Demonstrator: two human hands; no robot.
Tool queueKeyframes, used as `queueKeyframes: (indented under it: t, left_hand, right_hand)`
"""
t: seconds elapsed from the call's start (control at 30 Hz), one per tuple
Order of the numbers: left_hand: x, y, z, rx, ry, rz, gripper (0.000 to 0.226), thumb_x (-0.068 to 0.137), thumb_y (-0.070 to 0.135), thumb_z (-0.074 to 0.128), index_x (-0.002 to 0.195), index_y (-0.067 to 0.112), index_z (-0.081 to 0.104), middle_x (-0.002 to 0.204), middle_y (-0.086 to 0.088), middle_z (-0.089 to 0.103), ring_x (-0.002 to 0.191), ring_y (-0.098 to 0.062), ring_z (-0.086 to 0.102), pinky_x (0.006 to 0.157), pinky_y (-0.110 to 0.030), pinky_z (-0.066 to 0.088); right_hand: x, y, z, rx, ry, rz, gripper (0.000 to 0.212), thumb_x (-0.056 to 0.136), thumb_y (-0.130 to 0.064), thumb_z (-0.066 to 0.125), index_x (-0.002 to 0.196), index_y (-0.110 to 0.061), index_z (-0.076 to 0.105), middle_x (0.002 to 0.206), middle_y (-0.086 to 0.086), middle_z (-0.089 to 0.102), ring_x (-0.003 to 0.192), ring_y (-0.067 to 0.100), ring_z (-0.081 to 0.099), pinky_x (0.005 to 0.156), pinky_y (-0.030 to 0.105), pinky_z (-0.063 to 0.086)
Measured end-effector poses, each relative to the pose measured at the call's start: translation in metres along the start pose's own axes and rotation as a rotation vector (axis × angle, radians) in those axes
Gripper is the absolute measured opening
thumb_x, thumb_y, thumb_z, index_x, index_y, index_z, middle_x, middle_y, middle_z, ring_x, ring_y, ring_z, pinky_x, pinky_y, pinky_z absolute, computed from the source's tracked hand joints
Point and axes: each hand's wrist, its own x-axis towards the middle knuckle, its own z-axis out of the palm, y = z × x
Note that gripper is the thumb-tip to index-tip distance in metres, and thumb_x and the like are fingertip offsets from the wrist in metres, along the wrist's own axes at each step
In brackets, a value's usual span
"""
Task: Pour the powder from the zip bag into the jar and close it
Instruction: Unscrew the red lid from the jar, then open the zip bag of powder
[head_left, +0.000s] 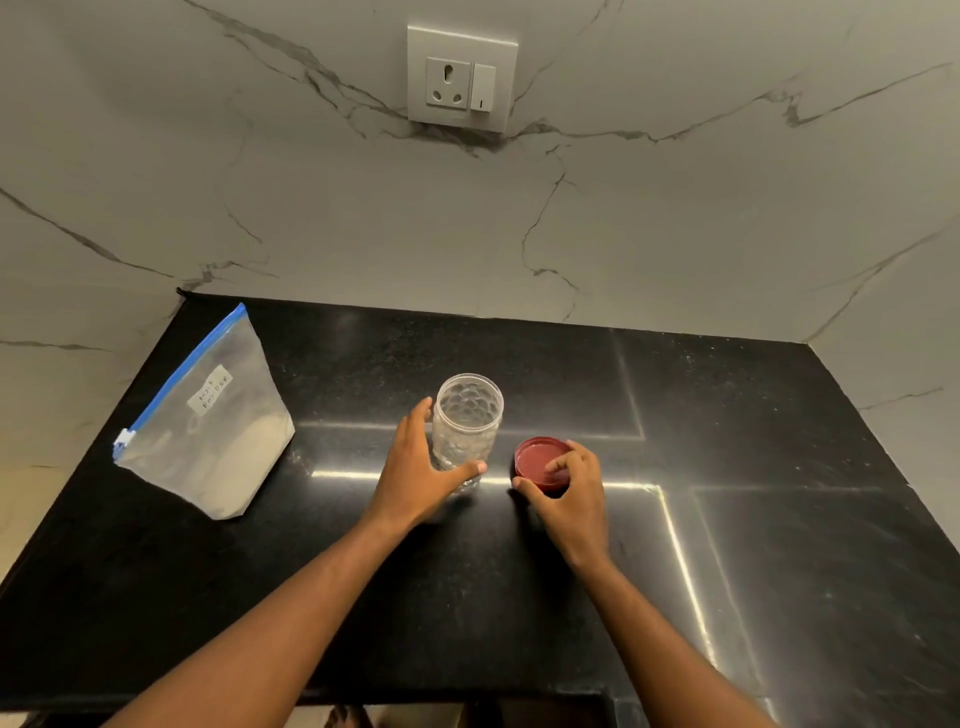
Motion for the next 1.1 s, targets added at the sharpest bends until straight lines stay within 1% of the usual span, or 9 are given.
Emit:
queueKeyframes:
  t: [0.13,0.3,0.37,0.47,0.57,0.7,0.77,0.93,1.1]
  left_hand:
    - [-0.020,-0.013,-0.003,0.018,0.061,-0.040,0.107,0.078,0.050,0.092,0.162,0.022,0.032,0.165,-0.003,0.040,0.140,-0.016,0.047,0.112,-0.033,0.043]
    - [-0.042,-0.018,-0.017,-0.042,0.175,-0.047,0.070,0.091,0.033,0.084,0.150,0.029,0.046,0.147,0.004,0.053,0.130,-0.008,0.054,0.100,-0.022,0.046]
    - [-0.049,-0.015,-0.027,-0.077,0.234,-0.042,0.052,0.095,0.026,0.081,0.139,0.032,0.054,0.135,0.006,0.060,0.119,-0.004,0.060,0.091,-0.015,0.050]
    - [-0.058,-0.003,-0.051,-0.128,0.299,-0.024,0.027,0.097,0.024,0.077,0.120,0.033,0.066,0.113,0.014,0.071,0.101,0.003,0.068,0.085,-0.019,0.059]
    - [-0.070,0.016,-0.083,-0.184,0.379,0.022,0.015,0.098,0.025,0.077,0.111,0.031,0.070,0.101,0.017,0.074,0.098,0.003,0.070,0.080,-0.011,0.057]
    - [-0.087,0.038,-0.133,-0.215,0.529,0.123,0.010,0.099,0.024,0.077,0.103,0.031,0.070,0.098,0.017,0.072,0.099,-0.006,0.072,0.084,-0.013,0.057]
    - [-0.096,0.043,-0.158,-0.211,0.621,0.147,0.014,0.099,0.023,0.077,0.100,0.033,0.068,0.098,0.017,0.072,0.098,-0.003,0.072,0.081,-0.011,0.057]
    - [-0.115,0.029,-0.205,-0.147,0.849,0.110,0.016,0.097,0.028,0.078,0.105,0.035,0.067,0.097,0.027,0.071,0.094,0.002,0.069,0.076,-0.008,0.055]
    - [-0.121,-0.004,-0.224,-0.090,0.852,-0.047,0.033,0.092,0.026,0.083,0.121,0.023,0.068,0.112,0.009,0.070,0.102,-0.003,0.068,0.083,-0.014,0.054]
  right_hand:
    - [0.003,0.003,0.003,-0.070,-0.010,0.009,0.062,0.074,-0.046,0.090,0.122,-0.025,0.058,0.140,-0.002,0.056,0.128,0.021,0.055,0.107,0.043,0.050]
    - [0.000,-0.012,-0.005,-0.021,-0.011,-0.015,0.081,0.070,-0.044,0.094,0.136,-0.020,0.054,0.138,0.001,0.057,0.126,0.021,0.052,0.104,0.042,0.050]
    - [-0.002,-0.026,-0.010,0.053,0.054,-0.079,0.068,0.073,-0.035,0.094,0.129,-0.023,0.056,0.128,-0.005,0.056,0.119,0.016,0.052,0.099,0.041,0.053]
    - [-0.005,-0.064,-0.014,0.190,0.115,-0.210,0.045,0.083,-0.022,0.088,0.118,-0.026,0.060,0.116,-0.010,0.059,0.109,0.013,0.058,0.091,0.041,0.056]
    - [-0.006,-0.116,-0.008,0.270,0.029,-0.386,0.023,0.090,-0.016,0.082,0.105,-0.022,0.066,0.105,-0.008,0.065,0.099,0.012,0.065,0.080,0.039,0.059]
    - [-0.014,-0.193,0.017,0.308,-0.141,-0.676,0.014,0.091,-0.010,0.080,0.095,-0.018,0.068,0.094,-0.005,0.068,0.085,0.010,0.067,0.072,0.024,0.059]
    - [-0.021,-0.226,0.035,0.297,-0.242,-0.781,0.014,0.091,-0.011,0.080,0.097,-0.018,0.069,0.097,-0.005,0.068,0.086,0.008,0.068,0.074,0.021,0.059]
    - [-0.032,-0.284,0.079,0.189,-0.407,-0.900,0.013,0.095,-0.019,0.076,0.109,-0.018,0.073,0.110,-0.002,0.070,0.094,0.007,0.065,0.082,0.032,0.062]
    - [-0.034,-0.319,0.106,-0.032,-0.532,-1.128,0.036,0.100,-0.021,0.070,0.135,-0.023,0.067,0.140,-0.001,0.066,0.127,0.021,0.063,0.094,0.039,0.060]
